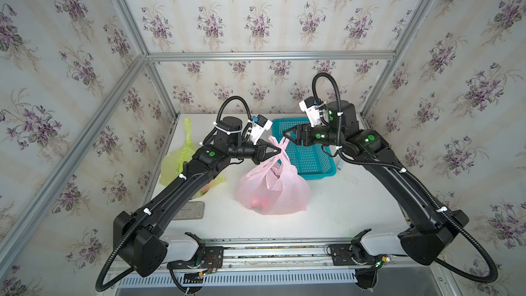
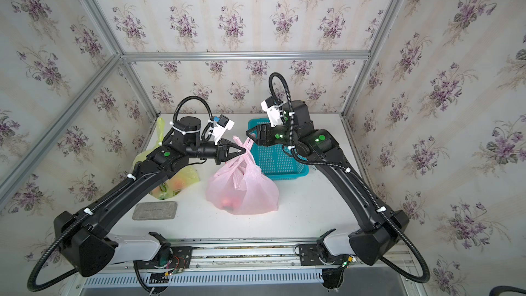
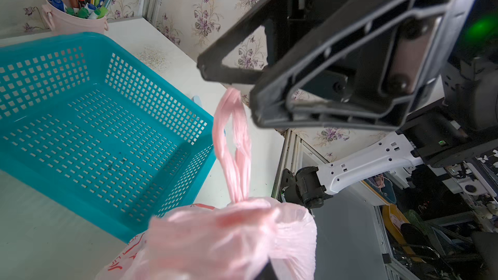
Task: Place the peach into a plastic bag & tie a knot
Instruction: Cross the plastic bag at the center of the board.
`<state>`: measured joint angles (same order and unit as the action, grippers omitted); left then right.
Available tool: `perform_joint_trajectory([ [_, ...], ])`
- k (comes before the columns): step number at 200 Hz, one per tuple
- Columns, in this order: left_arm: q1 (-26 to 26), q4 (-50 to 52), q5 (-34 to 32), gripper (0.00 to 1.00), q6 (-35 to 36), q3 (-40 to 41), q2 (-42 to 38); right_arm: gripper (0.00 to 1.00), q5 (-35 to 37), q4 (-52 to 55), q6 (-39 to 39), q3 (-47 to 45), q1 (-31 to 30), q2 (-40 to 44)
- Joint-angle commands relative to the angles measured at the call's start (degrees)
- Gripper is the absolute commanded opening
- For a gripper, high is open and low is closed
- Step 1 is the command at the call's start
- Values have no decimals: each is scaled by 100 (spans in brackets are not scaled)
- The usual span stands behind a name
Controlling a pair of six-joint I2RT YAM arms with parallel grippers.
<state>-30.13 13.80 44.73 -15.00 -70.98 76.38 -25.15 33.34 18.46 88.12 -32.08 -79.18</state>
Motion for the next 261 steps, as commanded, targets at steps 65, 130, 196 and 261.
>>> perform_joint_trajectory([
  [65, 15, -193, 5, 0, -20, 99, 49, 0, -609, -525, 193, -56, 17, -28],
  [130, 8, -195, 2, 17, -63, 296, 63, 0, -343, -640, 180, 28, 43, -45],
  [196, 50, -189, -401, 0, -126, 288, 64, 0, -692, -614, 181, -65, 43, 83],
  [261, 181, -246, -687, 0, -312, 139, 193, 0, -908, -1156, 642, -1360, -922, 991],
])
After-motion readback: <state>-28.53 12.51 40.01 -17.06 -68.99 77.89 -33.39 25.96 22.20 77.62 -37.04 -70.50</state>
